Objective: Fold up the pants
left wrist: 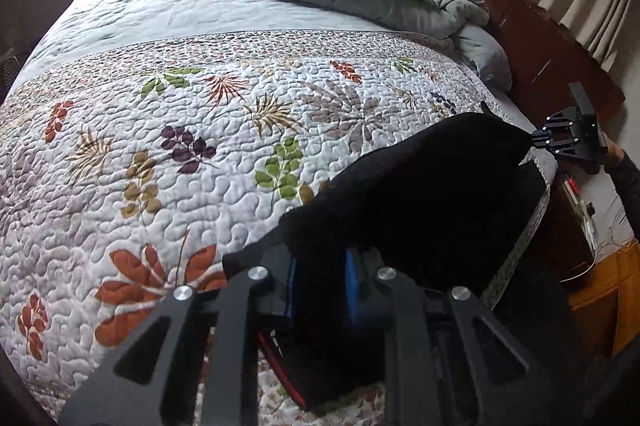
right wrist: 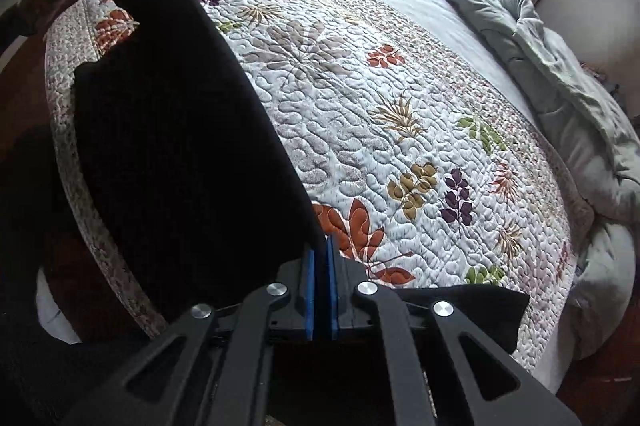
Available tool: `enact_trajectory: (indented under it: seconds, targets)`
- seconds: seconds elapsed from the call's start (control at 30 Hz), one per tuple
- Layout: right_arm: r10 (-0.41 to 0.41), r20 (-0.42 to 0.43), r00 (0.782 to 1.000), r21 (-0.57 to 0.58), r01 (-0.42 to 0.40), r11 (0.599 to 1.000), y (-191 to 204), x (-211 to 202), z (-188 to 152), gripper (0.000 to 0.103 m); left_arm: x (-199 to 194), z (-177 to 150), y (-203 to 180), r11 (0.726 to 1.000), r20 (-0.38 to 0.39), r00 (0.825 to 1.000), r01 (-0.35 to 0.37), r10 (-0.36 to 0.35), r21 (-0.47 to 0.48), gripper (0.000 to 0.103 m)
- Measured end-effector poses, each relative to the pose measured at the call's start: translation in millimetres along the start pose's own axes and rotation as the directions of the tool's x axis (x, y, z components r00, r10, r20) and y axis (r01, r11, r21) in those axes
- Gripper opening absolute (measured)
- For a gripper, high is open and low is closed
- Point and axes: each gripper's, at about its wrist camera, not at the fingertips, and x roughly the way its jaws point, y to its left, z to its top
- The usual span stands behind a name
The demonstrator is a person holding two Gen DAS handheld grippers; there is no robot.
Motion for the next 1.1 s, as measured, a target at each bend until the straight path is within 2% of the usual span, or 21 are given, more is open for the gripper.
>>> enact_trajectory:
  seconds: [0.03,0.1,0.2,0.33,0.53,0.7,0.93,1.03,1.1]
  targets:
    - [-0.036,0.008,0.999,-0.007,0.036,0.999,10.0,-0.6,-6.3,0.005,-0.3,-8.0,-1.8,1.000,-0.004,1.000,-0.015,0.015,0.013,0.018]
    - [-0.046,0.023,0.999,0.024,0.046,0.999,25.1,0.4,-21.2,0.005,-1.8,-23.2,-3.4,1.000,-0.009,1.000,-0.015,0.015,0.015,0.018]
    - [-0.114,0.033,0.993,0.011,0.113,0.993,50.5,6.6,-40.7,0.005,-0.6,-46.9,-9.8,0.999,-0.035,0.999,-0.032,0.034,0.040,0.018]
    - [-0.147,0.029,0.989,0.014,0.147,0.989,80.8,18.3,-61.3,0.006,12.5,-74.4,-24.5,0.984,-0.089,0.990,-0.100,0.114,0.145,0.018]
    - [-0.158,0.003,0.988,0.017,0.158,0.987,108.8,42.0,-81.9,0.006,38.8,-119.2,-44.3,0.937,-0.179,0.957,-0.165,0.228,0.308,0.019]
    - [-0.214,-0.013,0.977,-0.028,0.214,0.976,127.2,49.3,-89.9,0.006,39.5,-137.1,-48.1,0.898,-0.200,0.932,-0.207,0.302,0.388,0.018]
    - [-0.225,-0.058,0.973,-0.058,0.221,0.973,139.0,70.8,-99.6,0.006,34.5,-157.2,-36.9,0.914,-0.223,0.929,-0.208,0.297,0.350,0.016]
    - [-0.219,-0.079,0.972,-0.078,0.213,0.974,143.5,77.8,-104.4,0.010,26.0,-166.9,-34.8,0.917,-0.210,0.927,-0.236,0.312,0.320,0.025]
    - [-0.203,-0.080,0.976,-0.066,0.198,0.978,141.6,76.2,-104.5,0.012,11.9,-170.2,-34.3,0.926,-0.179,0.935,-0.251,0.307,0.281,0.030]
